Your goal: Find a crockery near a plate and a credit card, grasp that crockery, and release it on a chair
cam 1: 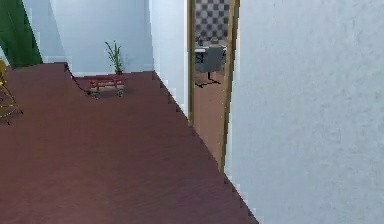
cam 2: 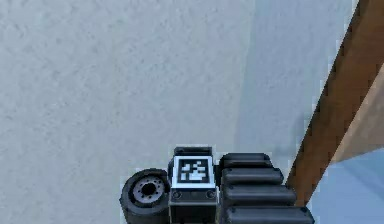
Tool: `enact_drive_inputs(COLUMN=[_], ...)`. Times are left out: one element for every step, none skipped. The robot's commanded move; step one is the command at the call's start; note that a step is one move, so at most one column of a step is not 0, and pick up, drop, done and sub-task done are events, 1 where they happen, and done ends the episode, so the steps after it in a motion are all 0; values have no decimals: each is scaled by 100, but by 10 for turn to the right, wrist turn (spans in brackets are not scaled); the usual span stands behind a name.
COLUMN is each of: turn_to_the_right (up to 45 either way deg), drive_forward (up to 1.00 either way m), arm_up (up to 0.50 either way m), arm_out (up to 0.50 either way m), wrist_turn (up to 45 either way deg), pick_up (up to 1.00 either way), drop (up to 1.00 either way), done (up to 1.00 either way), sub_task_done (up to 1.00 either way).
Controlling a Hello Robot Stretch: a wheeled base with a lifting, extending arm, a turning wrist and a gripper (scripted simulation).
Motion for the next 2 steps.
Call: enact_drive_inputs(turn_to_the_right=[0,-60], drive_forward=[100,0], arm_up=[0,0], arm_out=[0,0], wrist_turn=[0,0], pick_up=[0,0], drop=[0,0], done=[0,0], sub_task_done=[0,0])
